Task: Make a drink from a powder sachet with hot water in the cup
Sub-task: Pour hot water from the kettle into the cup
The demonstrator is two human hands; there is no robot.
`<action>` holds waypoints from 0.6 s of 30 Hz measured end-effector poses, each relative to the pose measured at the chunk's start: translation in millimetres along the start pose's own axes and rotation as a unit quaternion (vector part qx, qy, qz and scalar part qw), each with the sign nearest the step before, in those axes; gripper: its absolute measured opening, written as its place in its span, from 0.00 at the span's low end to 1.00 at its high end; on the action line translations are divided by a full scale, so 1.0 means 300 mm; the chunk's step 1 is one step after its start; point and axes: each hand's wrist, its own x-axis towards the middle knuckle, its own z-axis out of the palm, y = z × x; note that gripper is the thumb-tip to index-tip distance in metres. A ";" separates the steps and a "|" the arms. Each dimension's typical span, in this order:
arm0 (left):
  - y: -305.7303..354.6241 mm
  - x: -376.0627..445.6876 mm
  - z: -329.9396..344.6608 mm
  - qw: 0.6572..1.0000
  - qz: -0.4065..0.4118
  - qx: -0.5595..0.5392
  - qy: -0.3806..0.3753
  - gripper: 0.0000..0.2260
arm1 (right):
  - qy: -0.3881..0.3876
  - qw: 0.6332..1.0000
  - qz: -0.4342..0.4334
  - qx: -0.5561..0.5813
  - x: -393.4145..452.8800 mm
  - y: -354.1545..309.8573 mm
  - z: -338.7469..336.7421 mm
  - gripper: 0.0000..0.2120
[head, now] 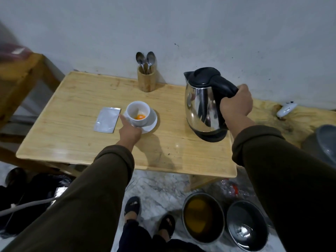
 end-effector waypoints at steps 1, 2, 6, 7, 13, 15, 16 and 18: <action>-0.002 0.002 -0.008 1.000 -0.001 0.002 -0.009 0.37 | -0.008 0.999 -0.026 -0.023 -0.002 -0.021 0.002 0.14; -0.006 0.008 -0.014 1.000 0.003 0.004 -0.016 0.37 | -0.019 0.998 -0.051 -0.043 -0.005 -0.043 0.007 0.14; -0.018 0.029 -0.031 0.999 0.021 -0.006 -0.029 0.35 | -0.065 0.984 -0.127 -0.104 -0.036 -0.123 0.042 0.13; -0.021 0.032 -0.033 0.999 0.024 -0.010 -0.032 0.35 | -0.074 0.980 -0.146 -0.113 -0.046 -0.140 0.052 0.13; -0.024 0.041 -0.053 0.998 0.036 -0.012 -0.055 0.37 | -0.115 0.949 -0.224 -0.188 -0.095 -0.238 0.119 0.12; -0.026 0.045 -0.059 0.997 0.035 -0.009 -0.064 0.37 | -0.119 0.943 -0.229 -0.212 -0.109 -0.267 0.138 0.12; -0.027 0.046 -0.062 0.997 0.035 -0.005 -0.067 0.37 | -0.122 0.939 -0.232 -0.223 -0.115 -0.279 0.147 0.12; -0.030 0.048 -0.067 0.997 0.037 0.004 -0.071 0.37 | -0.126 0.931 -0.238 -0.247 -0.128 -0.297 0.163 0.12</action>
